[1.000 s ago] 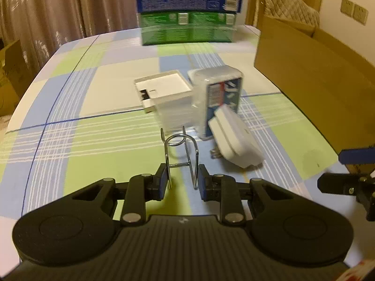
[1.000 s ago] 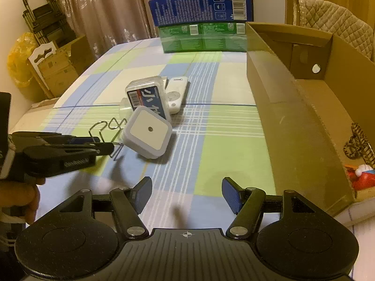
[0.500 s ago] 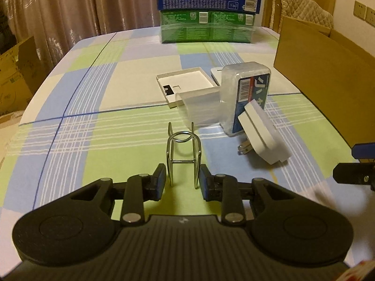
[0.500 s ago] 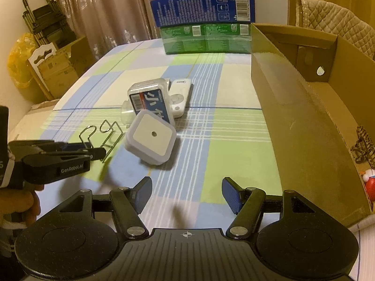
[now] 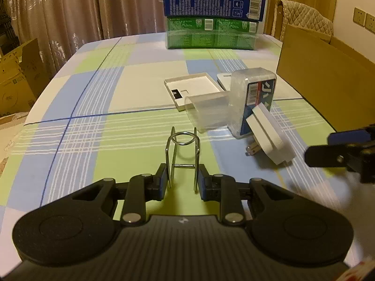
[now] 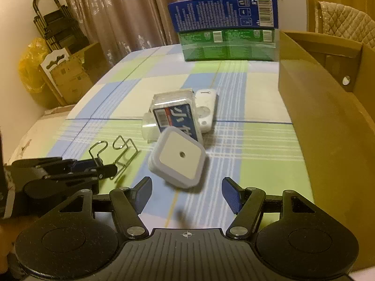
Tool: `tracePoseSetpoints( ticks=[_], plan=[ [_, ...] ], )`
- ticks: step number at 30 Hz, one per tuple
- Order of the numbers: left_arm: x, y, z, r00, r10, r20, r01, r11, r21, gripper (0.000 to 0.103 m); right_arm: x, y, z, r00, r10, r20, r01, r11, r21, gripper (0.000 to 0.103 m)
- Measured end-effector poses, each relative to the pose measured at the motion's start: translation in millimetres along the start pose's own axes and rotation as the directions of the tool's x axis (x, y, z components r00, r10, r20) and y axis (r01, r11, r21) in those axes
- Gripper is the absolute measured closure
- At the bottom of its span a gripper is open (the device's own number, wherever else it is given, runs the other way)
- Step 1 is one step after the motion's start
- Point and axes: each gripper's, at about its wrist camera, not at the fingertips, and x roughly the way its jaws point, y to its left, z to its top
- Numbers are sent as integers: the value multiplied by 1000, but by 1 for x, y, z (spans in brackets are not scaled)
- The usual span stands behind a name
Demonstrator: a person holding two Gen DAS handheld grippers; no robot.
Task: Organize rigid objects
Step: 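Grasp the white square night light with the right gripper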
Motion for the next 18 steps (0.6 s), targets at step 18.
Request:
tracePoseSetpoints(
  ticks=[18],
  plan=[
    [3,15,-5,1000,-26,5,26,998,-59,79,53,-7,20,998,50,-24,-46,988,145,26]
  ],
)
